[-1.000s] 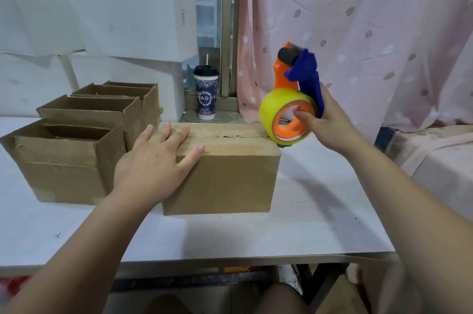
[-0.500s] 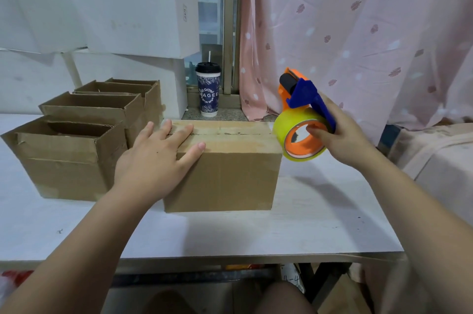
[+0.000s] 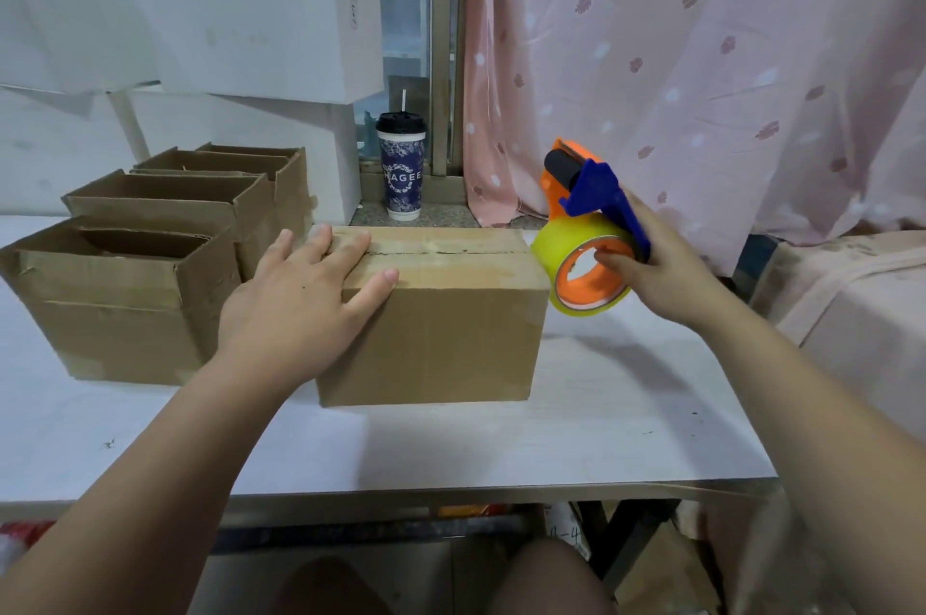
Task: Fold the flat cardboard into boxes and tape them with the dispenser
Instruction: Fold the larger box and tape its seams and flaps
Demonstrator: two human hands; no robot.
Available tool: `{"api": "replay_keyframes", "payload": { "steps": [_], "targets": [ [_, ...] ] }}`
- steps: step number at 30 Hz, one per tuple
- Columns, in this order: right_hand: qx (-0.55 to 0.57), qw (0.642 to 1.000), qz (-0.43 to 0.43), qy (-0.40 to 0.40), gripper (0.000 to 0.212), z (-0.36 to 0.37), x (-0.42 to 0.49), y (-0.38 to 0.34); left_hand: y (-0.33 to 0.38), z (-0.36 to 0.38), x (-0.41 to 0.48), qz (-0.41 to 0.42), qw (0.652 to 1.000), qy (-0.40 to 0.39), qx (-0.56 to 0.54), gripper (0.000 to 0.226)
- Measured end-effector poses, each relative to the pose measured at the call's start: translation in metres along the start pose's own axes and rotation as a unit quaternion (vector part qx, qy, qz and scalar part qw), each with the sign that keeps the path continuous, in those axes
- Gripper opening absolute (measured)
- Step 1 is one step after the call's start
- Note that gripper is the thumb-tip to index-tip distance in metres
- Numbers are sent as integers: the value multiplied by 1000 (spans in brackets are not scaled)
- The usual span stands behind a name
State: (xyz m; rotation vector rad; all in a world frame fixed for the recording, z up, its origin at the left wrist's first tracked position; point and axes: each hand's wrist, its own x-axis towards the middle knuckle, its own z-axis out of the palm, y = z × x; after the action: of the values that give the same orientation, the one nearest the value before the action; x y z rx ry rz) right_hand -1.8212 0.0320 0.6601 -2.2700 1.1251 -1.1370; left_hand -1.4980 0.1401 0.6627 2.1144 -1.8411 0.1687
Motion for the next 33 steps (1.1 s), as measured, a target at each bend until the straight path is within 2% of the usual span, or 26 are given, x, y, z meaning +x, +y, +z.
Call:
{"api": "replay_keyframes", "payload": {
  "steps": [4,9,13,20,26,28,30,33],
  "targets": [
    [66,995,52,54,73,20,-12,10,-1,1,1,-3,1000,2,9,87],
    [106,987,99,69,64,32,-19,21,-1,1,0,10,1000,-6,5,72],
    [127,981,121,78,63,37,-21,23,-4,-1,1,16,999,-18,32,85],
    [139,975,134,110,58,50,-28,17,2,-3,-1,0,999,10,35,92],
    [132,975,130,126,64,56,-30,8,19,-6,5,-7,992,28,122,101],
    [126,975,120,136,68,58,-30,5,35,-2,11,13,996,27,88,86],
    [116,977,108,146,71,59,-31,4,55,6,12,76,996,28,34,68],
    [115,977,108,145,69,58,-31,3,70,14,11,134,988,46,55,79]
  ]
}}
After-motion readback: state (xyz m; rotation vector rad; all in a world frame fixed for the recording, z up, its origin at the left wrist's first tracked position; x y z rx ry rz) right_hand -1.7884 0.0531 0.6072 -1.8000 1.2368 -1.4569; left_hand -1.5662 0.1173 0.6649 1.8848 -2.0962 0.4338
